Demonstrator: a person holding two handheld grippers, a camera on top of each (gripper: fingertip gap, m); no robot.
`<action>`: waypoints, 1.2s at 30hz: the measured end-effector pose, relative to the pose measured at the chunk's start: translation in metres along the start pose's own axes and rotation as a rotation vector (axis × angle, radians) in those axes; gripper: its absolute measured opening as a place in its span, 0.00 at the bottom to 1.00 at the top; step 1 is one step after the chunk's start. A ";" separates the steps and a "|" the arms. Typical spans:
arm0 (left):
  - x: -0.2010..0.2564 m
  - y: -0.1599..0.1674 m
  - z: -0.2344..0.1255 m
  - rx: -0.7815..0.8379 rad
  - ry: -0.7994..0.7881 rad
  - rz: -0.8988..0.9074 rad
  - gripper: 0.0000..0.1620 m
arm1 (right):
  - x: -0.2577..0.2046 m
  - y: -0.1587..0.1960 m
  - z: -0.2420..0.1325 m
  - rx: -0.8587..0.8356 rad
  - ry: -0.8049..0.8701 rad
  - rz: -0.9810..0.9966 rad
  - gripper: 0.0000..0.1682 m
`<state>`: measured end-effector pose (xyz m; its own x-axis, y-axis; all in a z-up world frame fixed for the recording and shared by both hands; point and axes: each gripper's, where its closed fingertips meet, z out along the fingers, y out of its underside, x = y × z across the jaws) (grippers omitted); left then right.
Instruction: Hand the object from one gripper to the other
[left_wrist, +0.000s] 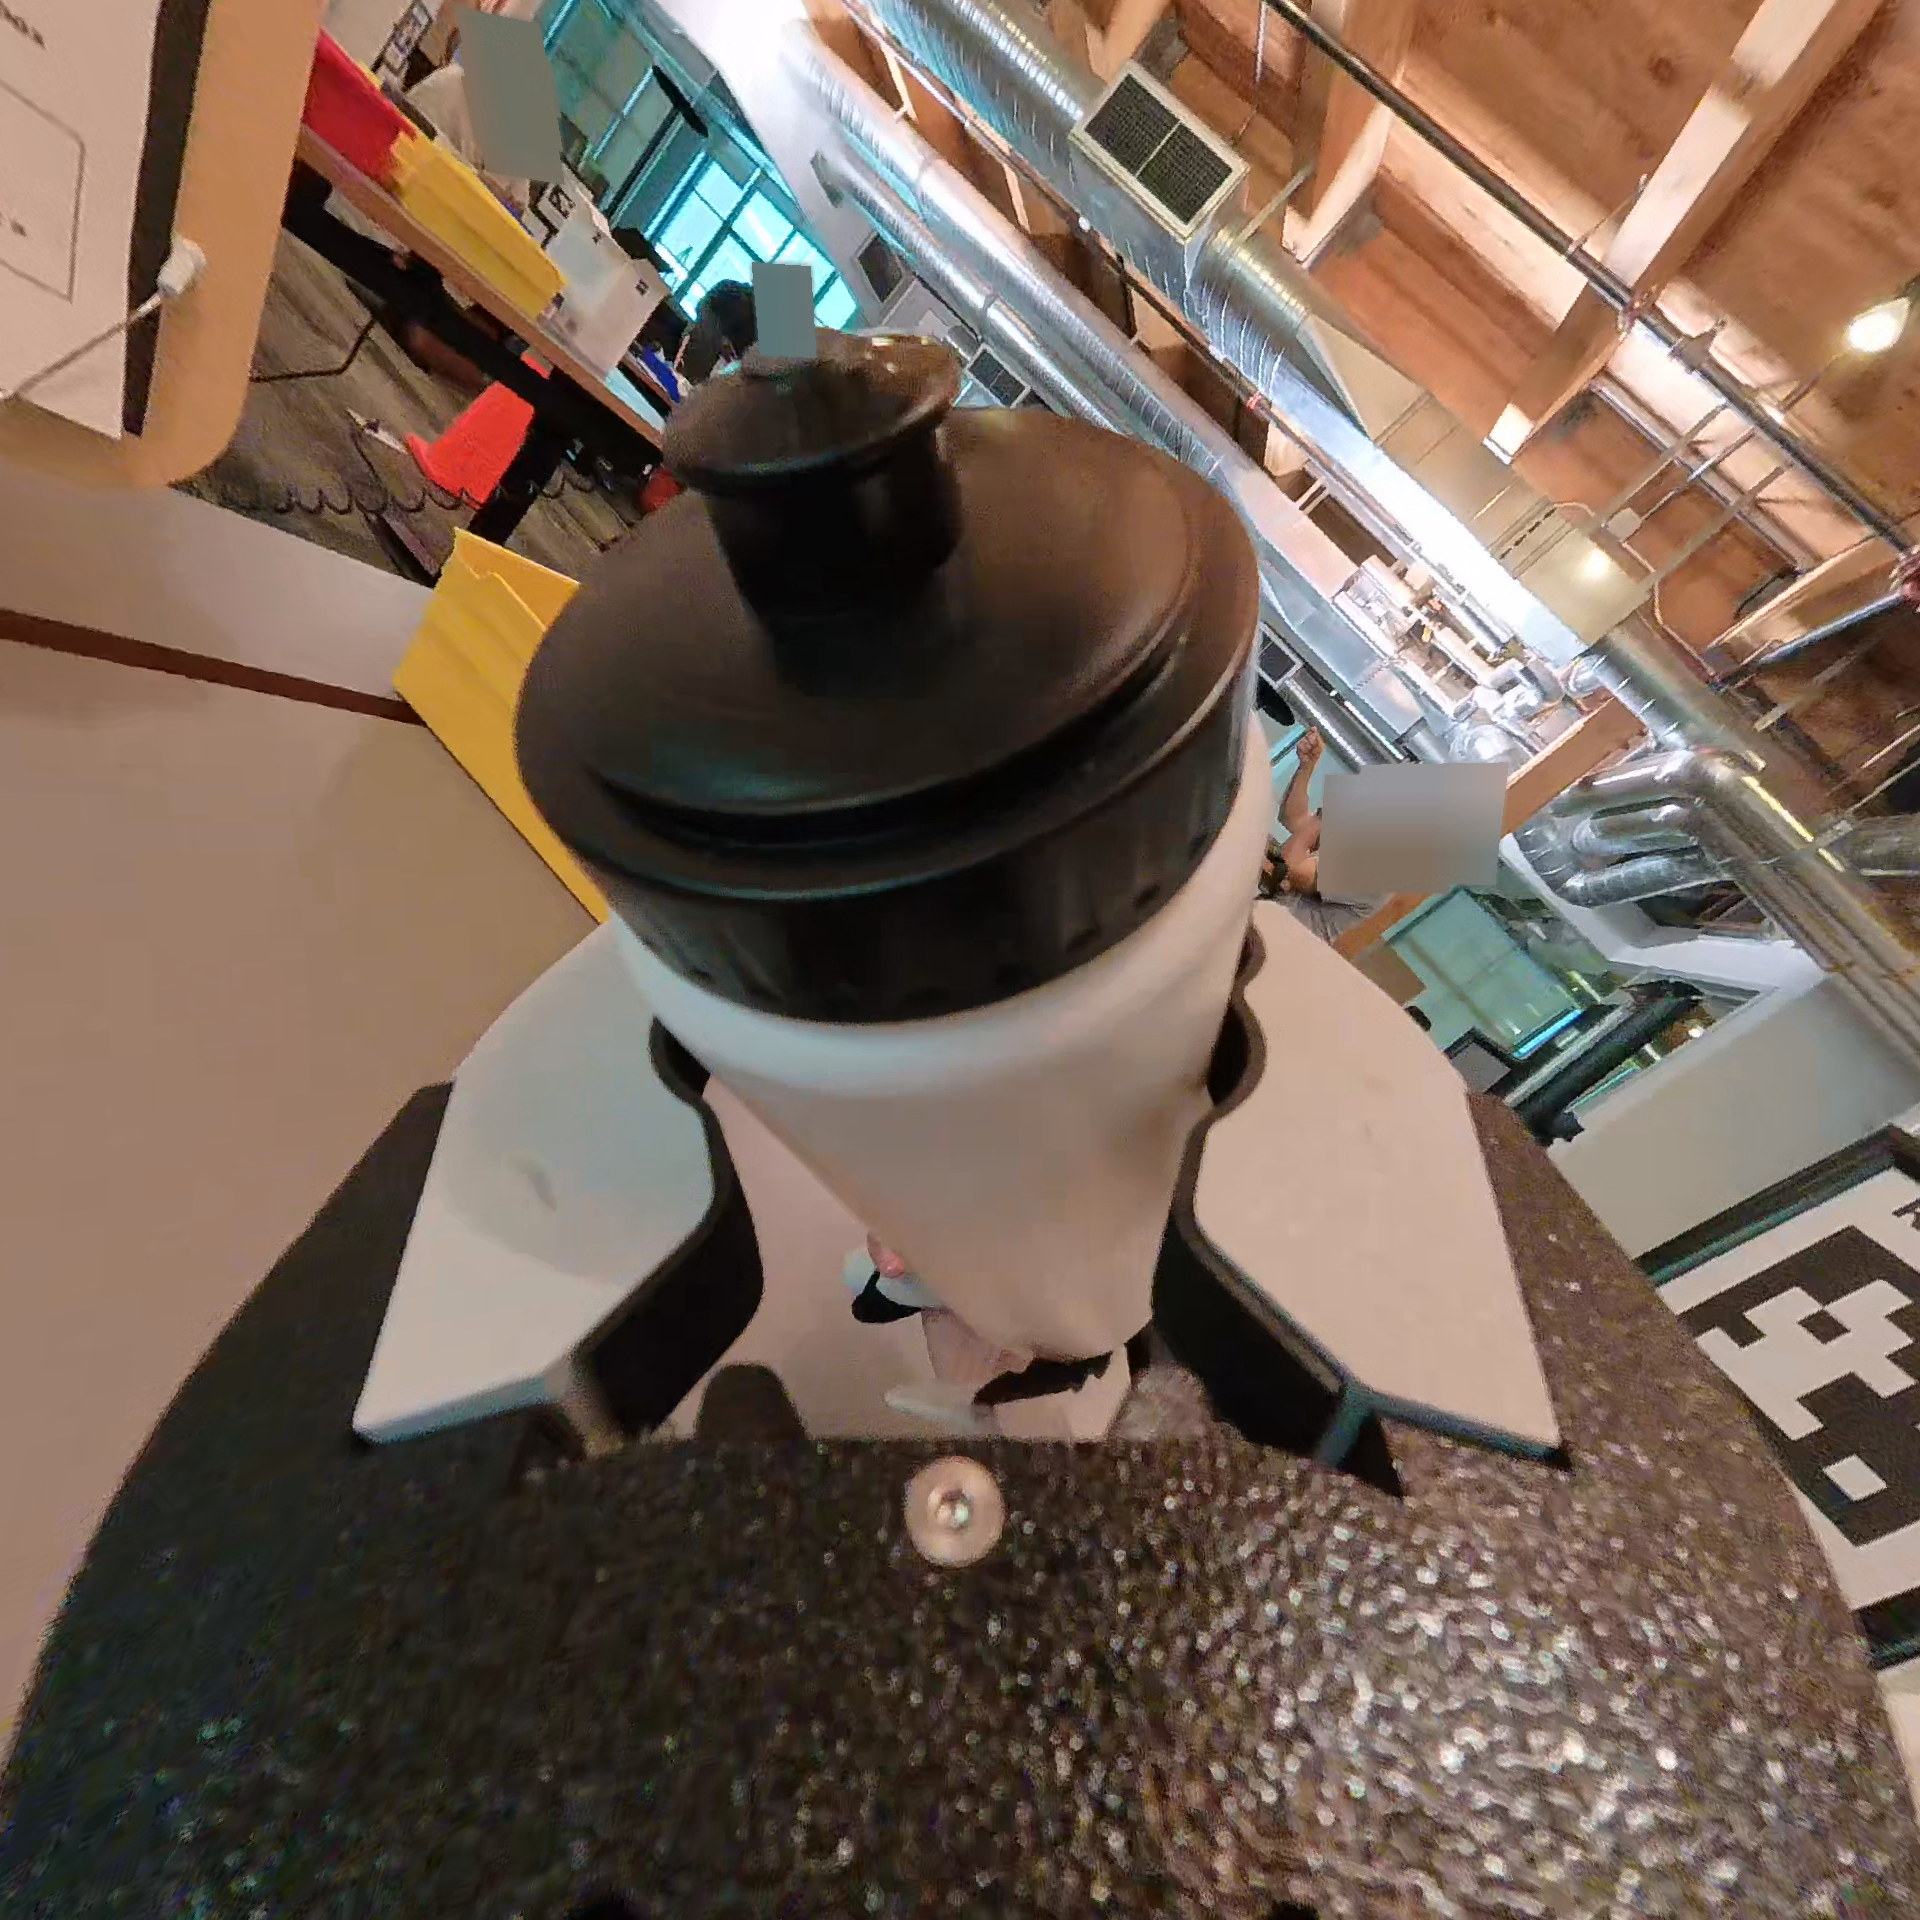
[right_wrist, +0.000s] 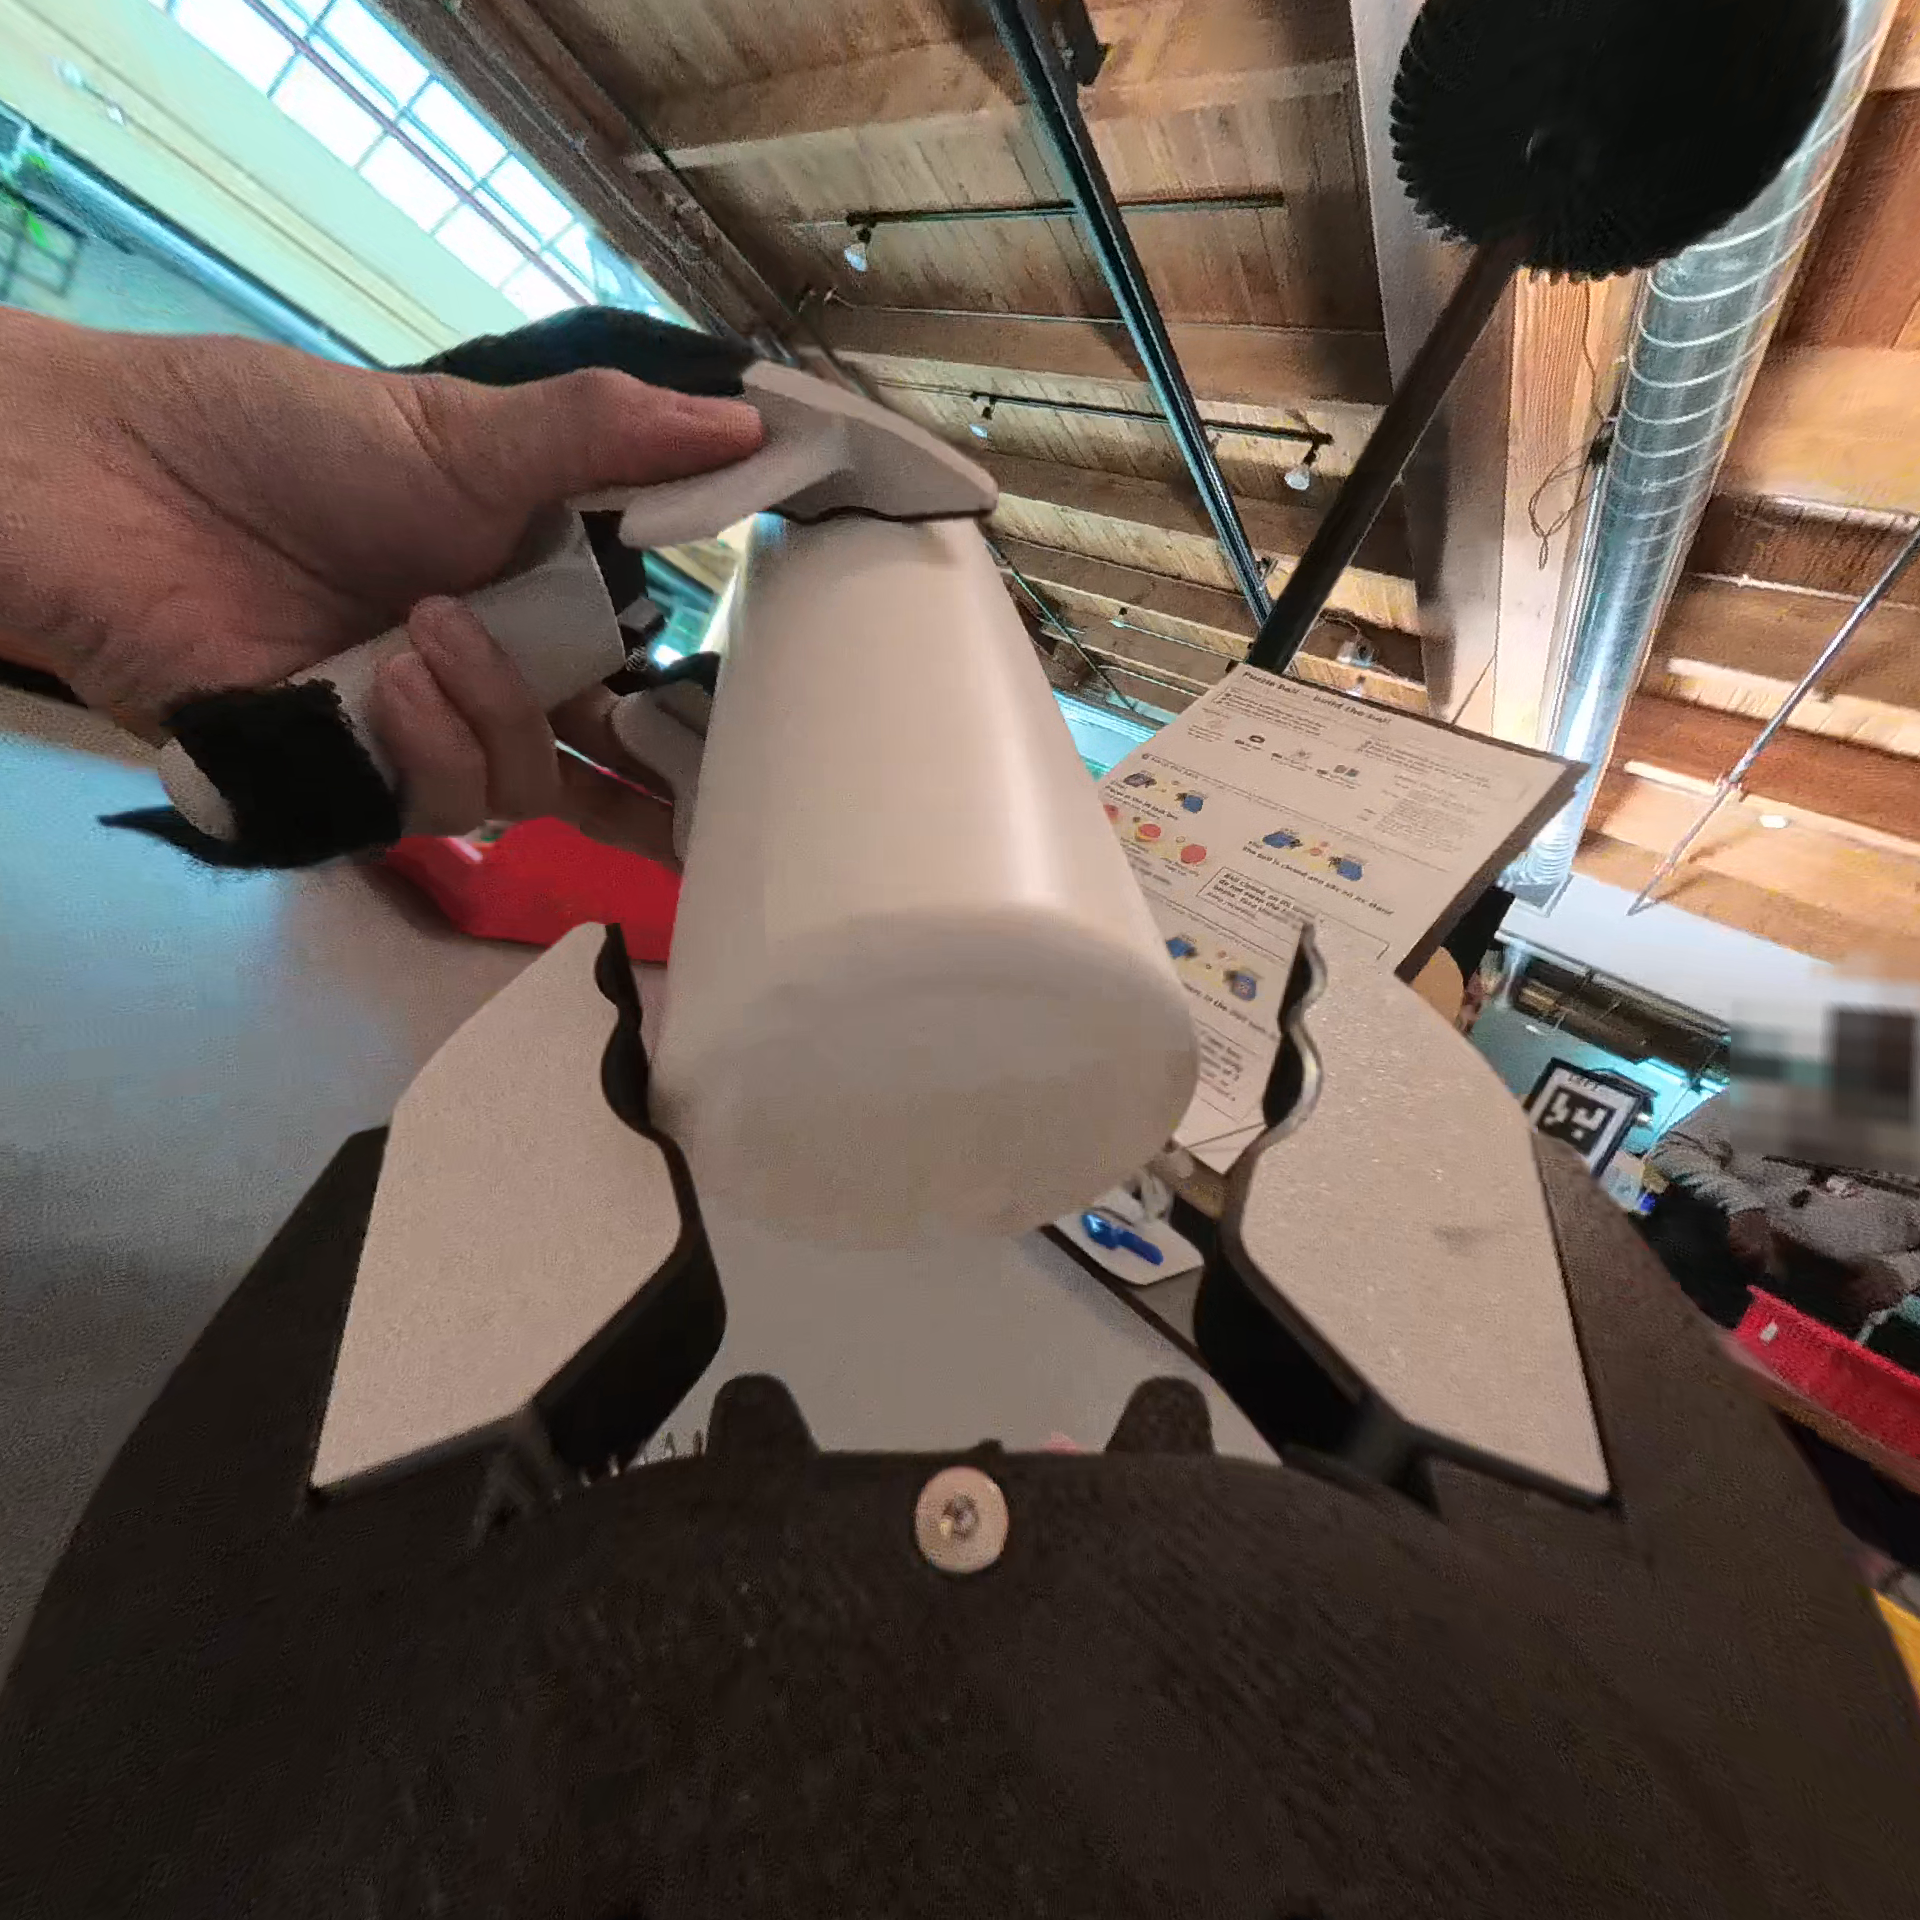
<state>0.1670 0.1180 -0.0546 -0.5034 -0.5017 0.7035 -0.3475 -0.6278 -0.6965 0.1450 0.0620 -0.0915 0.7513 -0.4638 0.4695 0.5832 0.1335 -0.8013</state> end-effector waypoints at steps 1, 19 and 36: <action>-0.001 0.003 0.002 0.003 0.006 -0.028 0.59 | 0.000 -0.001 -0.001 -0.003 0.003 -0.038 0.67; 0.020 0.019 -0.020 -0.236 0.204 0.251 0.68 | 0.023 -0.033 -0.023 0.007 -0.201 0.210 0.62; 0.007 0.019 -0.031 -0.677 -0.550 2.180 0.68 | -0.001 -0.038 -0.006 0.030 -0.283 0.454 0.62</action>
<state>0.1321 0.1210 -0.0675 -0.2163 -0.0355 -0.9757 0.0316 0.9986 -0.0434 0.1201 0.0523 -0.0638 0.9815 -0.1000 0.1632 0.1857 0.2923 -0.9381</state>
